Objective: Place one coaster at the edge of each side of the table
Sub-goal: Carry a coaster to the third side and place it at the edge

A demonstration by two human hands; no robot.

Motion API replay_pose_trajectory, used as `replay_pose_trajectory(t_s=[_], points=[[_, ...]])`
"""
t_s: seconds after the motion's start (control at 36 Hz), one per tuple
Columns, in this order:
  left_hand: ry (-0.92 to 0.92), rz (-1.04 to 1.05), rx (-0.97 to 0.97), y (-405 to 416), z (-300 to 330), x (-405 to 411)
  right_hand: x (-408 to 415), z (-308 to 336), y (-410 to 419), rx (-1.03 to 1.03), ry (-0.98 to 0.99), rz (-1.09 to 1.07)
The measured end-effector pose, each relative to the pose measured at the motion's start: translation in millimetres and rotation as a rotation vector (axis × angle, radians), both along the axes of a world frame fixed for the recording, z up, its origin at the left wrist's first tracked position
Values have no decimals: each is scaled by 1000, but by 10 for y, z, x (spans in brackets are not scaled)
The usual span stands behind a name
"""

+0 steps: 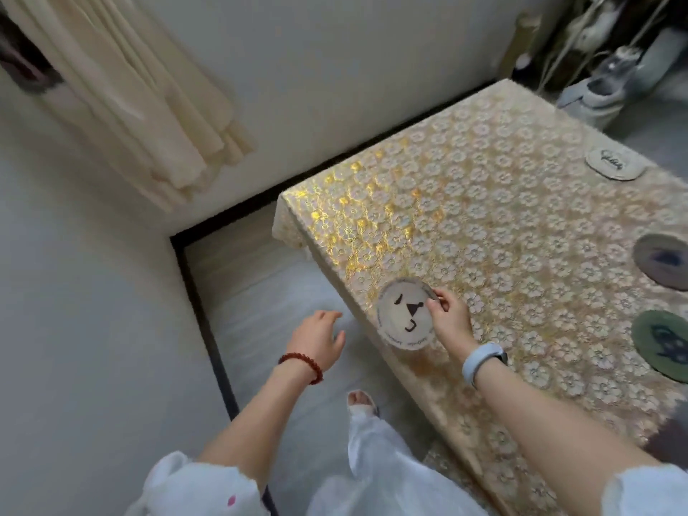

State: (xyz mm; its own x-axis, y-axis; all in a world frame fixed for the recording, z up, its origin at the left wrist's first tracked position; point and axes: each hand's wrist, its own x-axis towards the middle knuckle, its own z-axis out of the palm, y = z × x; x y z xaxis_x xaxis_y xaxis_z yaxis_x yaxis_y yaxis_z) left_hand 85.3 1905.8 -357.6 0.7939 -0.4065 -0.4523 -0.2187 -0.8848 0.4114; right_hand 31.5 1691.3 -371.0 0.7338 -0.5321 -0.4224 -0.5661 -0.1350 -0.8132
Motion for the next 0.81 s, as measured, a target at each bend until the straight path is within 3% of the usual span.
replay_pose_trajectory(t_s=[0.33,0.58,0.72,0.81], points=[[101,-466,20,-751,-225,1078,409,-124,-225,24,136,-317],[107,-761,50,-926,-491,1576,703,-392,-6,48,173,-336],[76,-881,11,-943,-633,1721,814,-567,100,-59,207,-392],[19,-887,-25,-930,-721,1744,816,-593,119,-230,318,-351]])
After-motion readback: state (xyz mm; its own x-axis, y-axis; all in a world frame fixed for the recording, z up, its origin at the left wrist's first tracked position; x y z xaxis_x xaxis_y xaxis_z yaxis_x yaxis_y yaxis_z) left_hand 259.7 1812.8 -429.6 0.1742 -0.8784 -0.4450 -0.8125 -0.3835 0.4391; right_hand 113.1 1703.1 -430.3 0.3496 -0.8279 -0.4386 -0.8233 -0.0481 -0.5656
